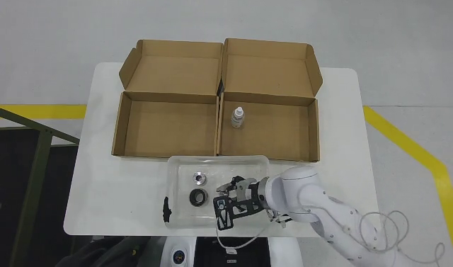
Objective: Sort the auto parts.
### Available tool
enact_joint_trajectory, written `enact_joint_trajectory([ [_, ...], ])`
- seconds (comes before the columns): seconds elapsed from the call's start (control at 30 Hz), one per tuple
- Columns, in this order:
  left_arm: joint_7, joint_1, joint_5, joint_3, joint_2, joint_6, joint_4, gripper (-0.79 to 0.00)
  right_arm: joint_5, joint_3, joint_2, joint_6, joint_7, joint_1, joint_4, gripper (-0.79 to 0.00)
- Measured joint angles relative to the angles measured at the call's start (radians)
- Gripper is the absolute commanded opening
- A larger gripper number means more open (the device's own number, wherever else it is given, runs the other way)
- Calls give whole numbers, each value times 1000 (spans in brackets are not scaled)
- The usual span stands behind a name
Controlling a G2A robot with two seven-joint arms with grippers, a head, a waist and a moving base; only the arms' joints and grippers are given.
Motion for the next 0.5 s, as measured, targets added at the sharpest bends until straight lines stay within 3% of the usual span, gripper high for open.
enact_joint_trajectory([
  [0.5,0,0,0,0,0,0,0,0,-43,194,35,66,-269,-91,-155,-785],
])
